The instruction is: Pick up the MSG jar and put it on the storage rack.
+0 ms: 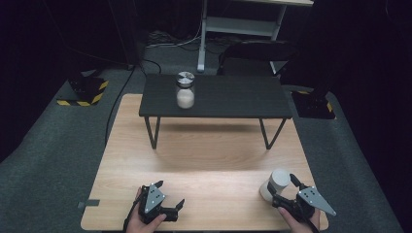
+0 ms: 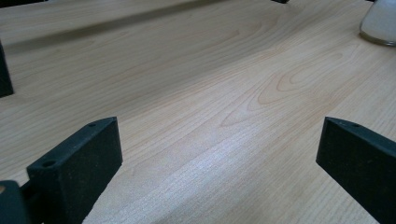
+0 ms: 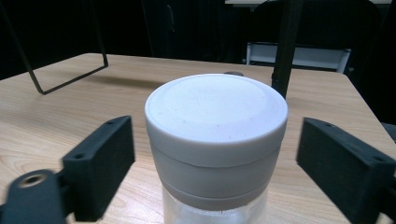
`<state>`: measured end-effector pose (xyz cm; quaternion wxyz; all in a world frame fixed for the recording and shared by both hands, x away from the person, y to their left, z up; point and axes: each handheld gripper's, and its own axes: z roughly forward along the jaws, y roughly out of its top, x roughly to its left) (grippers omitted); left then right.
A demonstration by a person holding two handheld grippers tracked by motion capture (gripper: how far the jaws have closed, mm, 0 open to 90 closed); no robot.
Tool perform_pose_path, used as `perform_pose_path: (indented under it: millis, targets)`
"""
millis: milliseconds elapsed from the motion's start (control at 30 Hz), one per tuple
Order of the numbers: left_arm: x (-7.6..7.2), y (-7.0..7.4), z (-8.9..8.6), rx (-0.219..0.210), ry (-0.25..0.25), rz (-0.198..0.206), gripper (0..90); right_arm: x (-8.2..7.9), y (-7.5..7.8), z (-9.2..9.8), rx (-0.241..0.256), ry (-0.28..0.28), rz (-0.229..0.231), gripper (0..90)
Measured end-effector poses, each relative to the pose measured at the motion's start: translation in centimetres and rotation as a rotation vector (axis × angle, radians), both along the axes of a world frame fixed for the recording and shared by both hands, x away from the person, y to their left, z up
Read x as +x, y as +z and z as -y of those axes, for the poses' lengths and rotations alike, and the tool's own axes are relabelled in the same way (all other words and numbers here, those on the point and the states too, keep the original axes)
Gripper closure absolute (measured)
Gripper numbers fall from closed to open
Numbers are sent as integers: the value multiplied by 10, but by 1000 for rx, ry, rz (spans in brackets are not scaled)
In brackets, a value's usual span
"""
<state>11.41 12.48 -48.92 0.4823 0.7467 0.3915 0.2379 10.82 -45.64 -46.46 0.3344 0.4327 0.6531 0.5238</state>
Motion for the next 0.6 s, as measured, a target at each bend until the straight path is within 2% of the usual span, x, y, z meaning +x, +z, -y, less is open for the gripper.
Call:
perform_pose_path:
  millis: [300, 600]
  targets:
    - [0, 0, 0, 0, 0, 0, 3, -1, -1, 1, -5, 9, 5, 264]
    - [0, 0, 0, 1, 0, 1, 3, -1, -4, 1, -4, 8, 12, 310]
